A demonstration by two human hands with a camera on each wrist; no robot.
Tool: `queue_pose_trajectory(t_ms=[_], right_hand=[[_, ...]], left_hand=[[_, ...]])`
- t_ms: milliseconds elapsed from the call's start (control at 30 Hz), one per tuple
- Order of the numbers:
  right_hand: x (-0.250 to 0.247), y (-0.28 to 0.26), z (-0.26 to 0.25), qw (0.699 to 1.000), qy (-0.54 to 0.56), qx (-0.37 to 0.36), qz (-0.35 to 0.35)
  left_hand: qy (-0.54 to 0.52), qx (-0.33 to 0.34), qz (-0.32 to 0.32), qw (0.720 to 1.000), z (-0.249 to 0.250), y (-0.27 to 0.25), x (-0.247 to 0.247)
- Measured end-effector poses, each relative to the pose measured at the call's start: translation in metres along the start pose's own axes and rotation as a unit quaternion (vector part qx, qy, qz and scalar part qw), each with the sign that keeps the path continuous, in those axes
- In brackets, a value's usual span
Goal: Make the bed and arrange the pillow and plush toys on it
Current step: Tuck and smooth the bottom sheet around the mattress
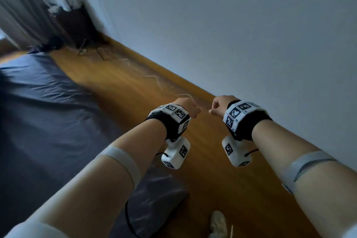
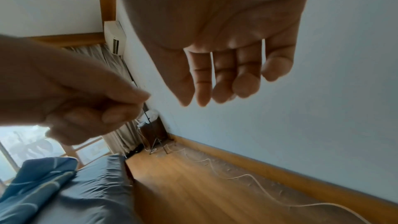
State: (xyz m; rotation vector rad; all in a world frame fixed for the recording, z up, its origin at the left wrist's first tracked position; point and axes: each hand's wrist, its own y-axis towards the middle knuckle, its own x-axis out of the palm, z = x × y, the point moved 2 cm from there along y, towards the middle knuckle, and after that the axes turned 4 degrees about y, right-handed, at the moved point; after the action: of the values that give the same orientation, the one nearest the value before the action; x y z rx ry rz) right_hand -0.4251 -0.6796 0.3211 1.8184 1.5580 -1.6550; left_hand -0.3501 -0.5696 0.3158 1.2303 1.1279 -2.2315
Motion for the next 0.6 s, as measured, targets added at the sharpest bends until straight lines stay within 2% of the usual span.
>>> queue_pose_trajectory(t_ms=[100, 200, 300, 467, 600], right_hand=[[-0.044, 0.041, 0.035, 0.999, -0.025, 0.015, 0.019], [-0.067, 0.085, 0.040, 1.000, -0.020, 0.003, 0.022], [-0.072, 0.135, 0.016, 0.999, -0.038, -0.027, -0.017], [-0.083, 0.224, -0.058, 0.989, -0.086, -0.105, -0.061], [-0.113, 0.310, -0.127, 0.975, -0.147, -0.151, -0.068]], left_hand=[[-0.004, 0.036, -0.004, 0.999, 0.050, 0.048, -0.016], [0.014, 0.016, -0.024, 0.999, 0.057, 0.084, -0.030], [0.030, -0.032, -0.026, 0.999, 0.027, 0.113, -0.054], [0.013, -0.124, -0.014, 0.992, -0.054, 0.174, -0.110], [-0.031, -0.151, 0.021, 0.988, -0.105, 0.231, -0.177]])
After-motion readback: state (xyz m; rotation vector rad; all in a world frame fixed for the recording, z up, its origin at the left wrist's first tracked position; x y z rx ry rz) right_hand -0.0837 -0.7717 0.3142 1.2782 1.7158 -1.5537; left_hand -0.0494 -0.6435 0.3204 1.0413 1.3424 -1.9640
